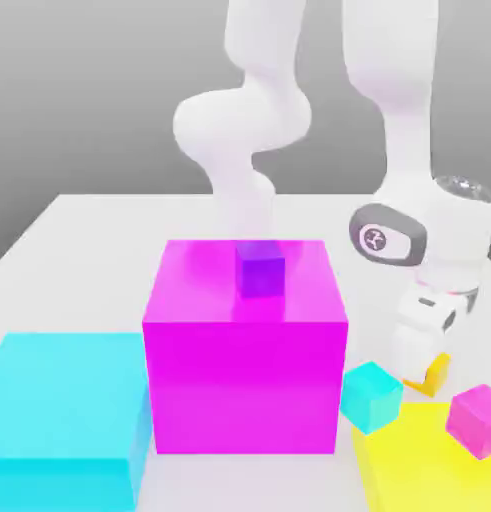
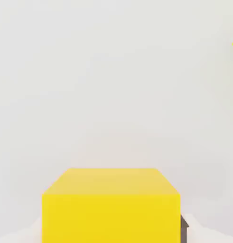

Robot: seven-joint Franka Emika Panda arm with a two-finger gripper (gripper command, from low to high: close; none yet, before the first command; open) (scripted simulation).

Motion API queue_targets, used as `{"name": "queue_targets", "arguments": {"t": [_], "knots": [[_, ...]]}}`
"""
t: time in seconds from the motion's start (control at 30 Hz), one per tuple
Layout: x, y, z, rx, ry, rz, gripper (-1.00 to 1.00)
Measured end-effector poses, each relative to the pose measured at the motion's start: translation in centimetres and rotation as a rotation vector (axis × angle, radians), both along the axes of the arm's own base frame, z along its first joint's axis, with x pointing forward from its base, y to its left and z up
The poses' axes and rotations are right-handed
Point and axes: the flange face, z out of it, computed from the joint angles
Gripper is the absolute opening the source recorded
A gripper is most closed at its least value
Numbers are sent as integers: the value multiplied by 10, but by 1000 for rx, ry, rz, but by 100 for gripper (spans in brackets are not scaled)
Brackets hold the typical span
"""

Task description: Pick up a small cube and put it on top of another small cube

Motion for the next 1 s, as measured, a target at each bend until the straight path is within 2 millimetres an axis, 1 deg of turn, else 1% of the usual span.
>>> {"name": "queue_targets", "arguments": {"t": [0.17, 0.2, 0.37, 0.5, 0.63, 0.73, 0.77, 0.8, 0.87, 0.9, 1.0], "knots": [[0, 0, 46, -1, -1, -1, -100], [4, -3, 54, -3, -2, 9, -100], [49, -32, 89, -10, -8, 88, -100], [80, -59, 118, -13, -8, 173, -100], [106, -87, 147, -9, -4, 268, -100], [122, -113, 167, -2, 1, 330, -100], [125, -116, 163, 1, 2, 340, -100], [126, -118, 154, 2, 2, 345, -100], [128, -120, 130, 2, 2, 347, -100], [127, -121, 118, 1, 2, 347, 100], [127, -122, 118, 1, 2, 346, 100]]}}
